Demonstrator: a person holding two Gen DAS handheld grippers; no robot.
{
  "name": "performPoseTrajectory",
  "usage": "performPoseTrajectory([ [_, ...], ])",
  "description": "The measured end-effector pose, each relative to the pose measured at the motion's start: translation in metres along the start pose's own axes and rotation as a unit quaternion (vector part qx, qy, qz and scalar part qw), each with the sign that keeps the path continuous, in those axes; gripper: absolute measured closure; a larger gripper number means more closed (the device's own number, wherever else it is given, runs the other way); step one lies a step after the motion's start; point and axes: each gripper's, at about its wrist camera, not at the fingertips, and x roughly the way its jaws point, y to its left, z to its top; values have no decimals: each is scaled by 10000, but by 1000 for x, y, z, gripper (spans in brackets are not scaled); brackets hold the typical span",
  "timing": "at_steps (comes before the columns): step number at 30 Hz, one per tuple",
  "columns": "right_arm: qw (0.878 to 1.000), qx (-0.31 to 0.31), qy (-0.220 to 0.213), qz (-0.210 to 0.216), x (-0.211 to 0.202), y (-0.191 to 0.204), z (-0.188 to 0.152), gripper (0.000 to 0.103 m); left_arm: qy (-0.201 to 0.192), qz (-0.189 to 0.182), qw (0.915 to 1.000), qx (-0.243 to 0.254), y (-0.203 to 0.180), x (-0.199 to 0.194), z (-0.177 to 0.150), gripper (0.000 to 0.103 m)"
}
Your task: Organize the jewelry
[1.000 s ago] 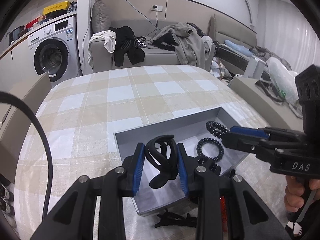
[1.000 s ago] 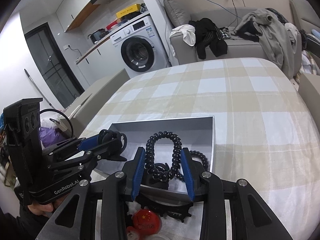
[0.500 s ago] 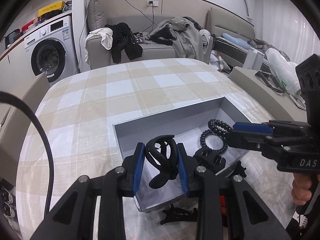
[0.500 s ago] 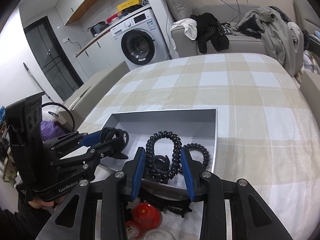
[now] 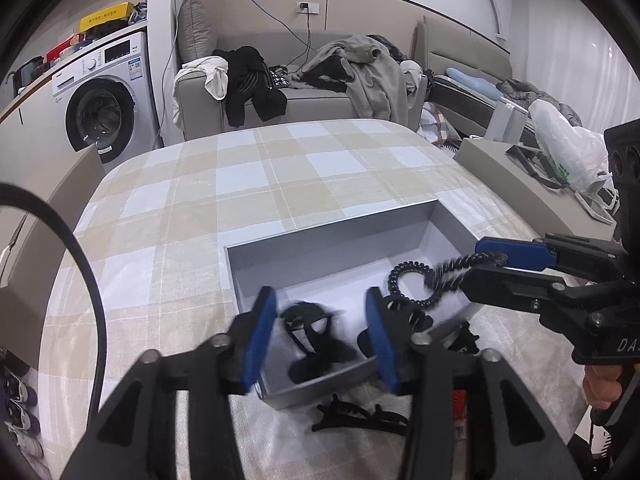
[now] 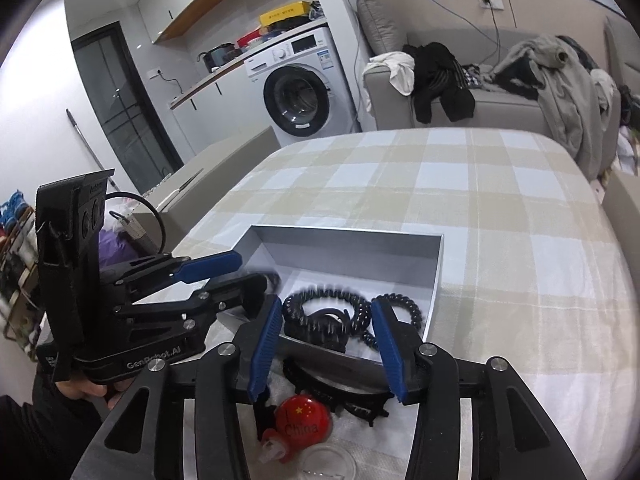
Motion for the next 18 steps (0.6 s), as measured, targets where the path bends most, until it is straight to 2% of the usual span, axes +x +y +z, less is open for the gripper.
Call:
performPoseTrajectory([
  [1, 10000, -50, -55, 8, -3, 2, 1, 44, -60, -30, 10000, -8, 0, -3, 0, 48],
  [2, 9999, -79, -103, -45, -4, 3, 2, 38, -118, -43, 9999, -25, -1, -6, 0, 39],
  [3, 9998, -84, -140, -125, -6, 3, 4, 37, -132, -17, 9999, -56, -1, -7, 1, 31],
  [6, 9995, -30, -225, -217, -11, 3, 7, 21, -125, 64, 9998, -130, 0, -12, 2, 18],
  [7, 9993, -42, -261, -262, -13, 3, 8, 11, -151, 87, 9997, -140, 0, -14, 2, 15],
  [8, 9989, -79, -310, -335, -16, 3, 7, 2, -207, 125, 9996, -137, 1, -18, 1, 9],
  [9, 9983, -130, -361, -433, -20, 4, 6, 0, -271, 163, 9994, -123, 1, -22, -1, 1],
  [12, 9976, -212, -319, -569, -29, 3, 1, 0, -538, 315, 9980, -70, 0, -35, -7, 1],
  [18, 9968, -321, -198, -699, -40, 3, -19, 0, -559, 365, 9977, -86, -2, -45, -20, 1],
])
